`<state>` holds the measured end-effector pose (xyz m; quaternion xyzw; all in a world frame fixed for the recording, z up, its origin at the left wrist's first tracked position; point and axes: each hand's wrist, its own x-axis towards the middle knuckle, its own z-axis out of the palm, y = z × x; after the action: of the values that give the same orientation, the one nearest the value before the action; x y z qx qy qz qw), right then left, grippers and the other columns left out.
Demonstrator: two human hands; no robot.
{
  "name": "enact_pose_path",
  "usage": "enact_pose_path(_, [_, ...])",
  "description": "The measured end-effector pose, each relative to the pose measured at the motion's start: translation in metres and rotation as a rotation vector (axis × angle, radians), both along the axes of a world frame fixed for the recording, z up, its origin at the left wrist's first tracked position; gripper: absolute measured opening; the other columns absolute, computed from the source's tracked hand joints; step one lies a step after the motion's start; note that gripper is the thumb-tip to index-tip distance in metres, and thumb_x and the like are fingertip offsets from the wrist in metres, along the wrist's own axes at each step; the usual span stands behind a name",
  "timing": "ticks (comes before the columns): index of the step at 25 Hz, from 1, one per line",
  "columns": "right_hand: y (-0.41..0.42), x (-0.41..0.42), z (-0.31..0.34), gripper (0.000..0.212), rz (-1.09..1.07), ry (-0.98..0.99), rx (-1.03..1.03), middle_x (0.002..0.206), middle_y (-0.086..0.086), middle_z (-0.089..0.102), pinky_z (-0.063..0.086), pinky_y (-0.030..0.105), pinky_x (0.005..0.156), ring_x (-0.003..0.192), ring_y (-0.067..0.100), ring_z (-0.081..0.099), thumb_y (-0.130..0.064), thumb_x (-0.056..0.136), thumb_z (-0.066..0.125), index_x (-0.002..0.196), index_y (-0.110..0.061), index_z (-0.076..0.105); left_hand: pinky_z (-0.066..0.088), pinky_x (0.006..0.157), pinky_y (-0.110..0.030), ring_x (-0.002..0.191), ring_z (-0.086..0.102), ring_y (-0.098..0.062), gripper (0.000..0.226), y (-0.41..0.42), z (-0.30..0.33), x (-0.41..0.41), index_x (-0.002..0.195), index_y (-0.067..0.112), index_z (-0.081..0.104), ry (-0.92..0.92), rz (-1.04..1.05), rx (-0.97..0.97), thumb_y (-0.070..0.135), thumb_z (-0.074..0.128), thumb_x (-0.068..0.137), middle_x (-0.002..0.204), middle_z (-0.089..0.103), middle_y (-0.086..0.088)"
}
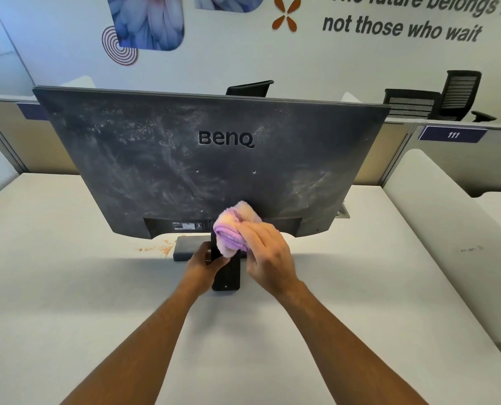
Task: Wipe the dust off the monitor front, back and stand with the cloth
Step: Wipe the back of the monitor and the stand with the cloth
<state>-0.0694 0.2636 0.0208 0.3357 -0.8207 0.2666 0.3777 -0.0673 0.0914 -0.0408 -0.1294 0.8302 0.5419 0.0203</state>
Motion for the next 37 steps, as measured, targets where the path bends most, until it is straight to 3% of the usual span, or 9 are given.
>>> enact_pose_path(5, [-0.021, -0.003, 0.021, 0.043, 0.072, 0.0, -0.053, 0.112, 0.013, 0.067, 0.05, 0.023, 0.09, 0.102, 0.023, 0.063, -0.022, 0.082, 0.076, 0.118, -0.002, 0.062, 0.047, 0.078, -0.023, 0.103, 0.058, -0.019, 0.048, -0.001, -0.002, 0.001, 0.131, 0.026, 0.046, 0.036, -0.027, -0.012, 0.042, 0.065, 0.09, 0.12, 0.06, 0.004])
enact_pose_path(8, [-0.016, -0.007, 0.026, 0.034, 0.014, -0.009, -0.117, 0.102, 0.016, 0.067, 0.052, 0.023, 0.084, 0.093, 0.024, 0.063, -0.012, 0.079, 0.078, 0.107, 0.0, 0.064, 0.045, 0.066, -0.015, 0.1, 0.059, -0.019, 0.043, 0.0, 0.001, 0.002, 0.125, 0.025, 0.046, -0.002, -0.012, 0.015, 0.037, 0.067, 0.09, 0.115, 0.06, 0.003])
enact_pose_path(15, [0.068, -0.031, 0.035, 0.04, -0.53, -0.404, -0.857, 0.102, 0.002, 0.061, 0.057, 0.031, 0.076, 0.088, 0.018, 0.062, -0.01, 0.077, 0.077, 0.11, -0.011, 0.055, 0.049, 0.092, -0.042, 0.118, 0.055, -0.031, 0.044, 0.003, 0.006, 0.004, 0.13, 0.022, 0.043, -0.062, 0.006, 0.021, 0.033, 0.062, 0.092, 0.13, 0.057, -0.006])
enact_pose_path(19, [0.082, -0.028, 0.027, 0.046, -0.709, -0.54, -1.233, 0.117, 0.011, 0.059, 0.054, 0.023, 0.08, 0.103, 0.031, 0.062, -0.012, 0.08, 0.074, 0.117, -0.008, 0.047, 0.049, 0.089, -0.039, 0.112, 0.055, -0.026, 0.037, 0.003, 0.007, 0.006, 0.123, 0.027, 0.042, -0.058, 0.003, 0.033, 0.034, 0.062, 0.092, 0.13, 0.057, -0.007])
enact_pose_path(22, [0.046, -0.013, 0.031, 0.051, -0.49, -0.285, -1.151, 0.12, 0.007, 0.056, 0.043, 0.001, 0.077, 0.106, 0.021, 0.059, -0.007, 0.077, 0.07, 0.122, -0.005, 0.047, 0.05, 0.09, -0.041, 0.115, 0.055, -0.029, 0.041, 0.003, 0.008, 0.006, 0.126, 0.026, 0.043, -0.065, 0.011, 0.014, 0.035, 0.063, 0.092, 0.131, 0.057, -0.006])
enact_pose_path(26, [-0.002, -0.011, 0.045, 0.05, -0.204, 0.007, -0.617, 0.118, 0.007, 0.056, 0.05, 0.018, 0.087, 0.103, 0.018, 0.054, -0.02, 0.084, 0.07, 0.128, -0.008, 0.049, 0.05, 0.083, -0.037, 0.108, 0.056, -0.024, 0.045, 0.003, 0.009, 0.007, 0.128, 0.024, 0.043, -0.074, 0.014, -0.001, 0.038, 0.063, 0.091, 0.13, 0.058, -0.006])
enact_pose_path(30, [-0.003, -0.029, 0.053, 0.059, -0.276, 0.128, -0.324, 0.12, 0.014, 0.057, 0.049, 0.026, 0.087, 0.107, 0.022, 0.049, -0.012, 0.077, 0.078, 0.129, -0.016, 0.048, 0.049, 0.083, -0.036, 0.103, 0.053, -0.019, 0.045, 0.003, 0.01, 0.006, 0.128, 0.024, 0.043, -0.074, 0.003, -0.006, 0.039, 0.063, 0.09, 0.13, 0.058, -0.006])
enact_pose_path(33, [0.026, -0.041, 0.05, 0.065, -0.466, 0.03, -0.531, 0.121, 0.013, 0.054, 0.048, 0.022, 0.088, 0.109, 0.016, 0.048, -0.009, 0.073, 0.078, 0.129, -0.017, 0.046, 0.05, 0.087, -0.039, 0.108, 0.055, -0.024, 0.043, 0.003, 0.009, 0.007, 0.128, 0.023, 0.043, -0.068, -0.004, -0.003, 0.037, 0.062, 0.091, 0.131, 0.057, -0.007])
enact_pose_path(37, [0.064, -0.05, 0.025, 0.067, -0.707, -0.489, -1.068, 0.132, 0.01, 0.052, 0.05, 0.034, 0.095, 0.118, 0.024, 0.056, -0.012, 0.079, 0.078, 0.136, -0.017, 0.043, 0.049, 0.092, -0.043, 0.112, 0.056, -0.027, 0.042, 0.004, 0.011, 0.007, 0.127, 0.023, 0.043, -0.076, 0.007, 0.014, 0.035, 0.062, 0.092, 0.132, 0.056, -0.008])
